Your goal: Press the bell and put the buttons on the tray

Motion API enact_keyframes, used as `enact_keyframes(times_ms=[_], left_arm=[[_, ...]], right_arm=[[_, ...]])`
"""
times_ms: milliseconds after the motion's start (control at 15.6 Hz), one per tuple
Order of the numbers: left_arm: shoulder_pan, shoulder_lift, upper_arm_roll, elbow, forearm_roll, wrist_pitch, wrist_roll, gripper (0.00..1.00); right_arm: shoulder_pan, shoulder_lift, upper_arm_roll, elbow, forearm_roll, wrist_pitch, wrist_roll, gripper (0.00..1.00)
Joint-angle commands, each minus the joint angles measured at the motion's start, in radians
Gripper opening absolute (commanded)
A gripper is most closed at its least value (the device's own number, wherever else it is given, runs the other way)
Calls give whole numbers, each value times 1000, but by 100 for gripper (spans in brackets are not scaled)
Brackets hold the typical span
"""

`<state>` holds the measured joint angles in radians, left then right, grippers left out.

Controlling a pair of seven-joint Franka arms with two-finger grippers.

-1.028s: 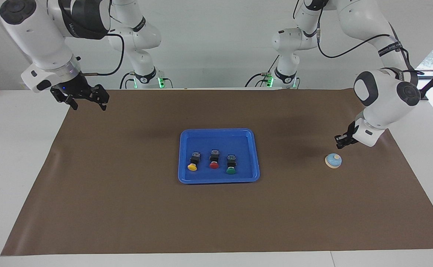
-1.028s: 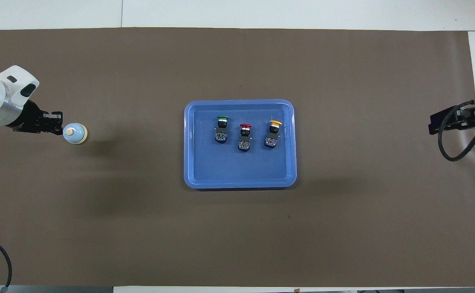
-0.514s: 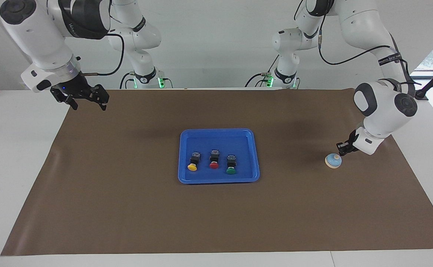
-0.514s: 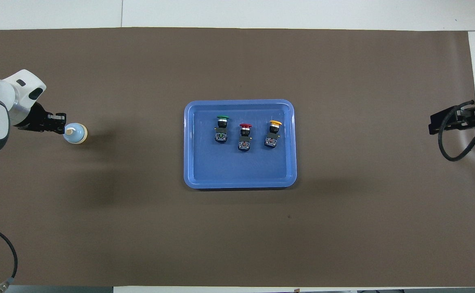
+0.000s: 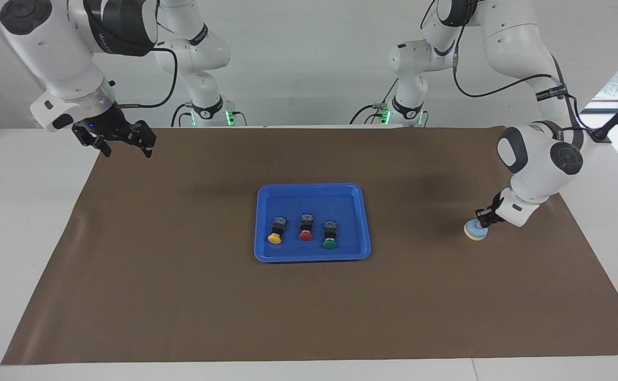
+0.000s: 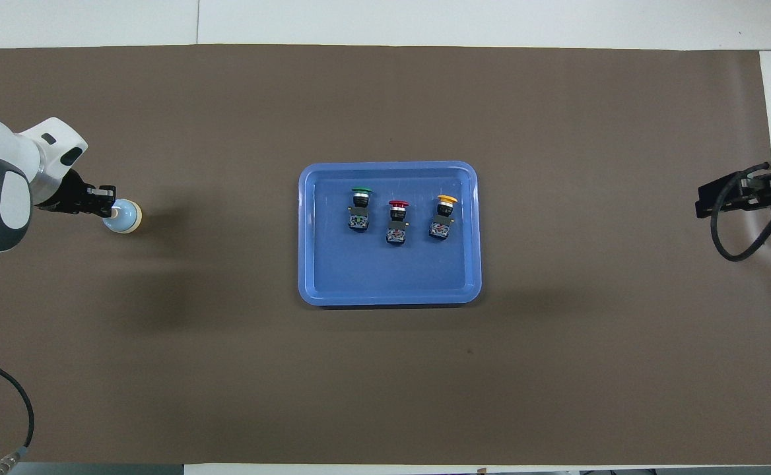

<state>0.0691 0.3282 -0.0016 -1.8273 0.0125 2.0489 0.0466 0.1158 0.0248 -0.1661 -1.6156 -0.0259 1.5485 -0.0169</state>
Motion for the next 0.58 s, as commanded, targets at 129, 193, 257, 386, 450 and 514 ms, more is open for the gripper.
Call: enact_keyframes(times_ms=[129,193,257,386,450,514], left_arm=[[-12,-64,-3,63,20,-166,7,22],[-20,-84,-5,63,15,-197,4,71],[-37,-112,-3,63,14,-229,-2,100],[-57,-158,-3,66,12,-298,-4,100],[-63,-184,-5,69,12,-340,-5,100],[-77,-204,-3,77,11,-375,-7,100]], right_arm=[[-10,-23,8,-21,9,-7,-26,100],[-10,-23,8,-23,9,-7,-26,100],[-10,-23,8,-23,9,-7,-26,100],[-10,-23,8,-23,9,-7,-26,100],[-10,-23,8,-23,9,-7,-26,100],[-10,-23,8,-21,9,-7,-26,100]])
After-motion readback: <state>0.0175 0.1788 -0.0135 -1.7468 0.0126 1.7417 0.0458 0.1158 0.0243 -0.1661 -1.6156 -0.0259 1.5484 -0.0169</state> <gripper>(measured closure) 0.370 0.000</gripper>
